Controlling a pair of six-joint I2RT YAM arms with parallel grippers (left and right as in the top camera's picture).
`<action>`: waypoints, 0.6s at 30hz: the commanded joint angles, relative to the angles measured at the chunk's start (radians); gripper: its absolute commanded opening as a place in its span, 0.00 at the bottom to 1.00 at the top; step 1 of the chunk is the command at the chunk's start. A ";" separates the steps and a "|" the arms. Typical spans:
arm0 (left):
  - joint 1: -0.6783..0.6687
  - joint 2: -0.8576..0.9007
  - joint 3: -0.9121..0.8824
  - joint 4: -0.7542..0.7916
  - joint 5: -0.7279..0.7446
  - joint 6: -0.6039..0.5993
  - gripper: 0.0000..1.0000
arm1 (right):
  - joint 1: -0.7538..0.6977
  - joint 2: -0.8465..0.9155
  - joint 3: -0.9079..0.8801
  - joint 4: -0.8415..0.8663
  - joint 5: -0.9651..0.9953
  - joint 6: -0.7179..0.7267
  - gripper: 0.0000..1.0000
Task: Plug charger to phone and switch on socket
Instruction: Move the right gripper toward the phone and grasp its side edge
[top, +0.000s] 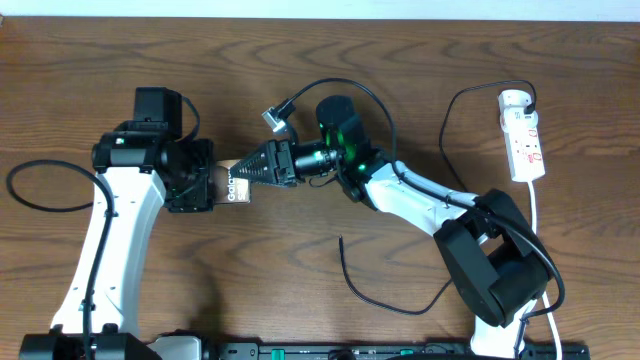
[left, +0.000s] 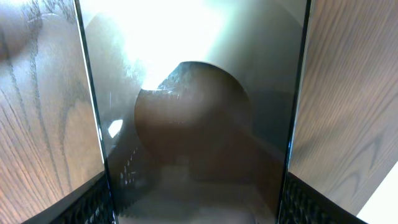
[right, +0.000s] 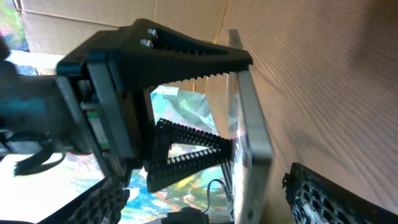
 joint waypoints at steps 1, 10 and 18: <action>-0.021 -0.015 0.004 0.001 -0.014 -0.010 0.07 | 0.025 -0.005 0.011 -0.002 0.032 -0.009 0.80; -0.022 -0.015 0.004 0.002 -0.005 -0.017 0.07 | 0.035 -0.005 0.010 -0.053 0.068 -0.018 0.71; -0.022 -0.015 0.004 0.002 0.043 -0.028 0.07 | 0.053 -0.005 0.010 -0.091 0.106 -0.038 0.63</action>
